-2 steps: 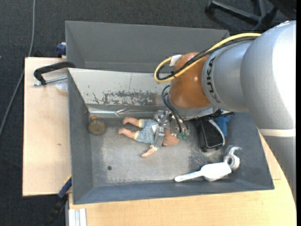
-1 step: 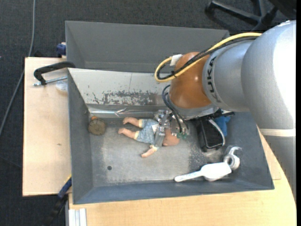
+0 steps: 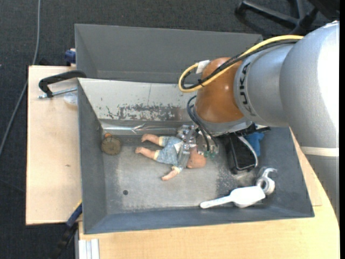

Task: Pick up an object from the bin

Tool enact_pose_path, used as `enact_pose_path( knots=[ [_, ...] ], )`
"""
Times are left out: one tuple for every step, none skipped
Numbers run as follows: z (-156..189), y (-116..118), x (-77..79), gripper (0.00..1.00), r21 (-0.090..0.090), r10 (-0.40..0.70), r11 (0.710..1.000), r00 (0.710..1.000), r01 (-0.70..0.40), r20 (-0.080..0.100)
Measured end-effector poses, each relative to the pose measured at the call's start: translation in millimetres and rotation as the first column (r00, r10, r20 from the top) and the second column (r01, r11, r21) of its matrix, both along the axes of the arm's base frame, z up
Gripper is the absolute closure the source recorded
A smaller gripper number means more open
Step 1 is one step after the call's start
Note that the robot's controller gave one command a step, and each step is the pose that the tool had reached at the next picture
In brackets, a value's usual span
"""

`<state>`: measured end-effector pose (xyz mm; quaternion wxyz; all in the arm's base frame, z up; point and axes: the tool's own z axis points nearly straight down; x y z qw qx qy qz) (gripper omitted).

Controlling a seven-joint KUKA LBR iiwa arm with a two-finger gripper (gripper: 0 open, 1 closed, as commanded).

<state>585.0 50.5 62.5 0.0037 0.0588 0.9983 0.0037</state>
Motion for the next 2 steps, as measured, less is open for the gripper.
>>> enact_pose_path(
  knots=[
    [12.2, -0.8, 0.9, 1.00, -0.002, 0.001, 1.000, 1.000, -0.001, 0.004],
    [21.7, -0.8, 0.9, 1.00, -0.001, 0.001, 1.000, 1.000, -0.001, 0.004]
  ],
)
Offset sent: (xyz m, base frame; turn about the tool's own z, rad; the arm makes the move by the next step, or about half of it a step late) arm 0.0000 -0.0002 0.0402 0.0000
